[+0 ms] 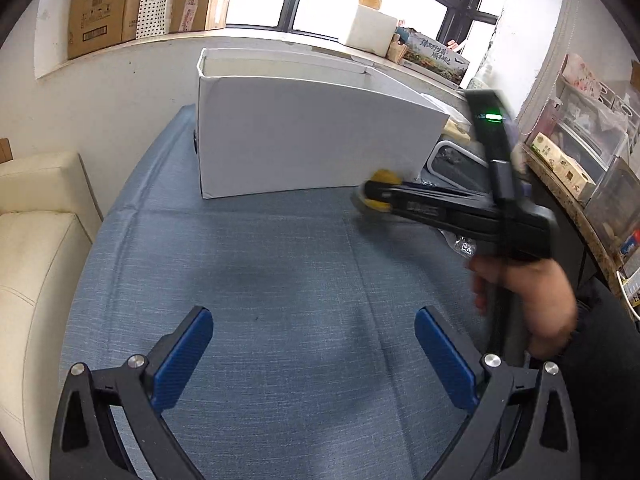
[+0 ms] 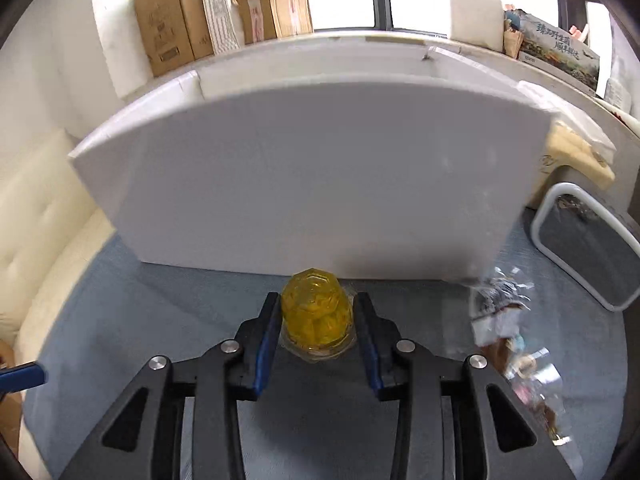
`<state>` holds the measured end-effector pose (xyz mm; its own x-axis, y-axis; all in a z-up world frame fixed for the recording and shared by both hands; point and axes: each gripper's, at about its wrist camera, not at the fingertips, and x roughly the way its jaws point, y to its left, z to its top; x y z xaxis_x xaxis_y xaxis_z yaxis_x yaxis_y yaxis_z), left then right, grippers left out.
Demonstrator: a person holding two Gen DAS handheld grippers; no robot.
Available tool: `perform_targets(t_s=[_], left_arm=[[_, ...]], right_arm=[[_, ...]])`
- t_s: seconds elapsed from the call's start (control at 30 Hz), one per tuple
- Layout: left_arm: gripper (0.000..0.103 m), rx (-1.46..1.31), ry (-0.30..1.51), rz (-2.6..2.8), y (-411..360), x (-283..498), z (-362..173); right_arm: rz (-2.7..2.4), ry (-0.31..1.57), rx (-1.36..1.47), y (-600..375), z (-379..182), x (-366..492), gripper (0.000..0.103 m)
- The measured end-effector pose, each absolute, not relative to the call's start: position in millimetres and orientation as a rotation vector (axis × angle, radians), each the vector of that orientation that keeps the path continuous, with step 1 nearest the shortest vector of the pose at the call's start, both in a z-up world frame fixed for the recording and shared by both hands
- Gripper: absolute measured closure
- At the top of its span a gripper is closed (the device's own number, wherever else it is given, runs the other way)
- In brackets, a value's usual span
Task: Organize snacks
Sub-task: 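Grasp an orange jelly cup with the right gripper while the left moves to the meat packet, then grasp and lift the clear brown meat packet with the left gripper while the right holds its cup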
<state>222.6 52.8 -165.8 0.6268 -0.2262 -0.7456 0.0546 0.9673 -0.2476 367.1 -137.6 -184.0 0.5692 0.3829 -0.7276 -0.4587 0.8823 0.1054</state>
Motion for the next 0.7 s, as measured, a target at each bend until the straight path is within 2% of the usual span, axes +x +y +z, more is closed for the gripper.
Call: perform_targets(t_s=[0.23,0.53,0.7], left_arm=[[0.0,-0.191,0.907,-0.176,13,242,-166],[0.0,-0.157,0.965,-0.145,-97,306,-161],[0.0,-0.098,0.991,-0.047,-154,346,-170]], right_arm=[[0.484,0.753,0.022,-227,-143,299,0.063],[0.387,0.774,0.042,-316,-159,206,0.063],[0.361,0.776,0.084,-346,-166,184,0.063]])
